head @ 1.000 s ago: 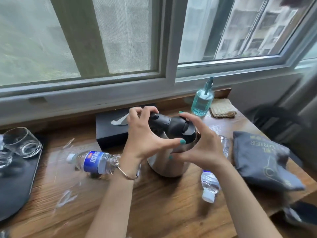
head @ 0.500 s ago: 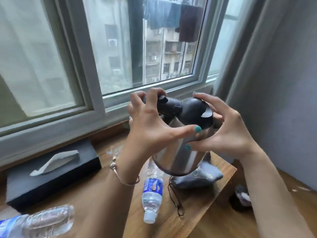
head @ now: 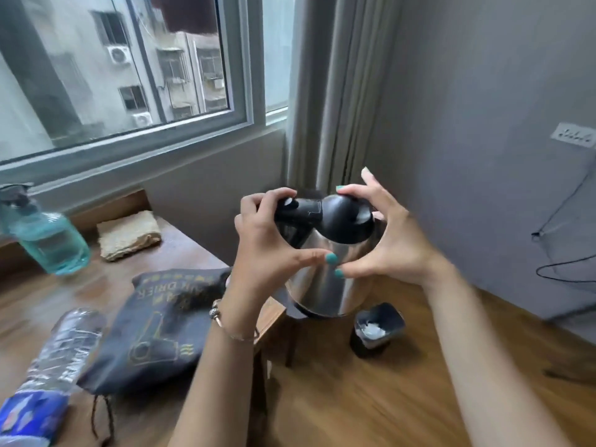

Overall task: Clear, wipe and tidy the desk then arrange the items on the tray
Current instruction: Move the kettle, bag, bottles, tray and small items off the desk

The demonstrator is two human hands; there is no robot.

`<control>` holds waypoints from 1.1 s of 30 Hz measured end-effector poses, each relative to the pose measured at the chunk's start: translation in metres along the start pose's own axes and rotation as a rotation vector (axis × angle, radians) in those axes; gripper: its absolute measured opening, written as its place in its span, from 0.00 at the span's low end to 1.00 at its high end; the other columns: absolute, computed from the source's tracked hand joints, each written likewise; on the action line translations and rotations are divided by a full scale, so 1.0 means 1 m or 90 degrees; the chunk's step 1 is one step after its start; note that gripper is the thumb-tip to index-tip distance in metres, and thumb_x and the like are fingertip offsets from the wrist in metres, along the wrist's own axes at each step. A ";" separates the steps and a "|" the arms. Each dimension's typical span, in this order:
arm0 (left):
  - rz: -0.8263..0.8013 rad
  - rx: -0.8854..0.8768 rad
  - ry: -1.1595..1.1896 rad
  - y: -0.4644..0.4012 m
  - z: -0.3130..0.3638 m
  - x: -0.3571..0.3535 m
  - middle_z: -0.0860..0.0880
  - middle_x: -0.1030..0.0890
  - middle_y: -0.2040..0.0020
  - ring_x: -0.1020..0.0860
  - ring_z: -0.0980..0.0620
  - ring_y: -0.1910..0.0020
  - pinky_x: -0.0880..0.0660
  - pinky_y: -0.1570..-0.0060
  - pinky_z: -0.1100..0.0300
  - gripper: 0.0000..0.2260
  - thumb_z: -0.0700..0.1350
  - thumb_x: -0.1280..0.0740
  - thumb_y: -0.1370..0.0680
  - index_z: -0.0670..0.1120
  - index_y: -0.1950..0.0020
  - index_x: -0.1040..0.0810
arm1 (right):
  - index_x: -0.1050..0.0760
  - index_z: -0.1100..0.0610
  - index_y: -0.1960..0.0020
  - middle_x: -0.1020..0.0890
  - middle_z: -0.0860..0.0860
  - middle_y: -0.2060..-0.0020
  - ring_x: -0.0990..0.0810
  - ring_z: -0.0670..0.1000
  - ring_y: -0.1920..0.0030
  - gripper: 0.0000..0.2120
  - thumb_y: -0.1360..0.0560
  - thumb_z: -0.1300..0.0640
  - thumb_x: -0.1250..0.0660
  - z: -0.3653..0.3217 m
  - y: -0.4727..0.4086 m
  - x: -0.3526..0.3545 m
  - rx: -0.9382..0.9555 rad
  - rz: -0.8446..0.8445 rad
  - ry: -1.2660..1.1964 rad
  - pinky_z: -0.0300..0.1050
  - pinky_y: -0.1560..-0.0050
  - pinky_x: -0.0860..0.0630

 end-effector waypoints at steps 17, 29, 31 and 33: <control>0.018 0.208 -0.034 -0.125 -0.214 -0.216 0.51 0.32 0.43 0.33 0.53 0.44 0.36 0.49 0.76 0.38 0.51 0.16 0.47 0.57 0.42 0.30 | 0.37 0.36 0.33 0.29 0.37 0.39 0.29 0.41 0.37 0.50 0.50 0.42 0.18 0.308 -0.164 -0.086 -0.107 -0.247 -0.008 0.47 0.39 0.25; 0.141 0.461 0.005 -0.187 -0.388 -0.266 0.53 0.23 0.49 0.25 0.53 0.47 0.29 0.49 0.67 0.26 0.42 0.17 0.41 0.60 0.52 0.26 | 0.39 0.36 0.32 0.31 0.36 0.38 0.29 0.42 0.38 0.49 0.47 0.45 0.18 0.445 -0.288 -0.211 -0.077 -0.412 0.001 0.50 0.43 0.21; 0.157 0.495 -0.001 -0.188 -0.420 -0.277 0.52 0.23 0.49 0.25 0.52 0.47 0.32 0.53 0.76 0.26 0.40 0.18 0.41 0.59 0.52 0.26 | 0.39 0.36 0.32 0.31 0.36 0.37 0.28 0.44 0.37 0.49 0.46 0.46 0.18 0.468 -0.301 -0.238 -0.073 -0.437 -0.004 0.52 0.42 0.22; 0.180 0.520 -0.018 -0.189 -0.452 -0.286 0.53 0.23 0.49 0.25 0.53 0.48 0.33 0.54 0.77 0.26 0.40 0.18 0.41 0.59 0.53 0.26 | 0.39 0.36 0.32 0.31 0.37 0.36 0.28 0.45 0.36 0.49 0.46 0.47 0.17 0.492 -0.313 -0.269 -0.066 -0.458 -0.014 0.55 0.41 0.22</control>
Point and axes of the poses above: each hand's wrist, its own y-axis away from the middle knuckle, its own x-axis out of the back of the hand, z = x × y, the point moved 8 cm from there along -y, towards the middle knuckle
